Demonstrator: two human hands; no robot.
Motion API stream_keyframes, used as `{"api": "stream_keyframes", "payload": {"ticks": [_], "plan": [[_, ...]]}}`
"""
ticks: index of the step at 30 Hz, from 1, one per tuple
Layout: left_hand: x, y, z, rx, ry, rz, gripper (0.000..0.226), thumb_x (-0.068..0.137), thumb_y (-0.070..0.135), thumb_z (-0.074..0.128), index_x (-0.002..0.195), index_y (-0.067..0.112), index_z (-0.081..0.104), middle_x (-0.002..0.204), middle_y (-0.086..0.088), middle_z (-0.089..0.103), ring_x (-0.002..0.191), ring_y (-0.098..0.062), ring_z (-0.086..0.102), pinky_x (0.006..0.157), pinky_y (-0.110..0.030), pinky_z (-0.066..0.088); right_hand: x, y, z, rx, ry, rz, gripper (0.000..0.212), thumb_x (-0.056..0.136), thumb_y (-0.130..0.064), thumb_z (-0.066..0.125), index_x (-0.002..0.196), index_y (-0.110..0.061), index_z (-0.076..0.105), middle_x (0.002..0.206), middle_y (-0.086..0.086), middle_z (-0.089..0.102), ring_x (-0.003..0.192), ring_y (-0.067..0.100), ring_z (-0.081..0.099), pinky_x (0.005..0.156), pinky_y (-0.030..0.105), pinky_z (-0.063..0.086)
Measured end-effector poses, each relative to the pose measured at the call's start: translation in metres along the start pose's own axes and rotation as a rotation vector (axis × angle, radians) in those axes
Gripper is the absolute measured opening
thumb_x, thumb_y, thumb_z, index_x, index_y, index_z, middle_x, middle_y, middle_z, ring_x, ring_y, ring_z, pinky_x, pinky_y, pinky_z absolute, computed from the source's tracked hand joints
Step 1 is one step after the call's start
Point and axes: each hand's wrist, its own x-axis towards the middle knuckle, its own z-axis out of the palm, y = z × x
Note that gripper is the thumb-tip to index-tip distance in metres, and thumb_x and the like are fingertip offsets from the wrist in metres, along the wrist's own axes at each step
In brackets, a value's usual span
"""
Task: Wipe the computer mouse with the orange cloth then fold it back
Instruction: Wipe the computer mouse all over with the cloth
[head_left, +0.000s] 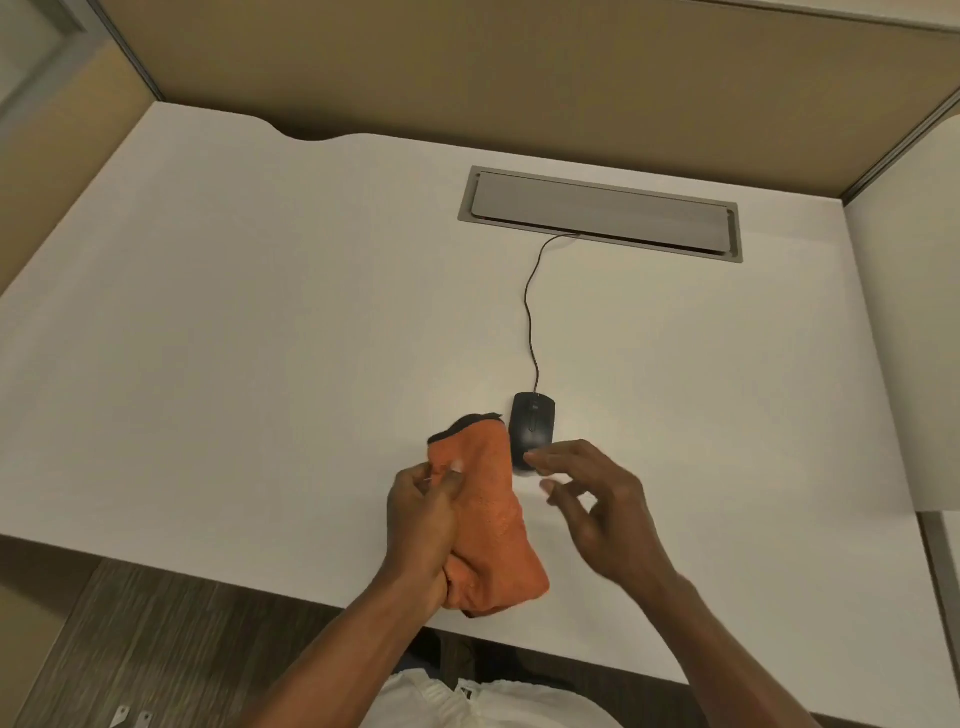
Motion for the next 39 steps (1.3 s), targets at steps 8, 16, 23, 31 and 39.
{"api": "stream_keyframes", "payload": {"ticks": [8, 16, 23, 31, 39], "plan": [[-0.005, 0.030, 0.000, -0.012, -0.490, -0.305, 0.031, 0.101, 0.022, 0.072, 0.126, 0.005, 0.071, 0.115, -0.020, 0.078, 0.098, -0.032, 0.078, 0.074, -0.042, 0.066, -0.008, -0.038, -0.026, -0.178, -0.228, -0.336, 0.059, 0.087, -0.032, 0.088, 0.142, -0.024, 0.067, 0.163, -0.005, 0.048, 0.157, 0.028, 0.035, 0.120, 0.049, 0.035], [0.023, 0.044, 0.013, 0.339, -0.616, -0.172, 0.021, 0.104, 0.021, 0.067, 0.117, 0.007, 0.075, 0.097, -0.013, 0.084, 0.080, -0.022, 0.081, 0.069, -0.036, 0.068, -0.013, -0.033, -0.048, -0.026, -0.104, -0.009, 0.021, 0.083, -0.031, 0.077, 0.098, -0.024, 0.064, 0.092, -0.017, 0.072, 0.079, 0.011, 0.071, 0.065, 0.023, 0.053], [0.088, 0.038, 0.018, 0.858, -0.264, 0.621, 0.049, 0.085, 0.045, 0.087, 0.122, 0.026, 0.062, 0.126, 0.008, 0.067, 0.108, -0.014, 0.066, 0.093, -0.038, 0.060, 0.001, 0.004, -0.043, -0.190, 0.243, 0.391, 0.032, 0.092, -0.020, 0.078, 0.122, -0.023, 0.068, 0.106, -0.009, 0.076, 0.093, 0.015, 0.072, 0.077, 0.015, 0.048], [0.102, 0.031, 0.043, 1.003, -0.507, 0.871, 0.120, 0.072, 0.051, 0.092, 0.165, 0.025, 0.021, 0.173, 0.003, 0.026, 0.158, -0.021, 0.030, 0.125, -0.045, 0.039, 0.039, 0.016, -0.028, -0.642, 0.357, 0.345, 0.050, 0.103, -0.045, 0.058, 0.150, -0.031, 0.048, 0.119, 0.000, 0.077, 0.095, 0.036, 0.073, 0.080, 0.042, 0.055], [0.112, 0.029, 0.047, 0.992, -0.601, 0.830, 0.126, 0.070, 0.047, 0.096, 0.167, 0.025, 0.019, 0.172, 0.003, 0.029, 0.155, -0.021, 0.036, 0.125, -0.043, 0.040, 0.060, 0.027, 0.002, -0.942, 0.213, 0.162, 0.044, 0.096, -0.023, 0.077, 0.138, -0.015, 0.068, 0.102, 0.008, 0.076, 0.088, 0.035, 0.062, 0.056, 0.035, 0.046]]}}
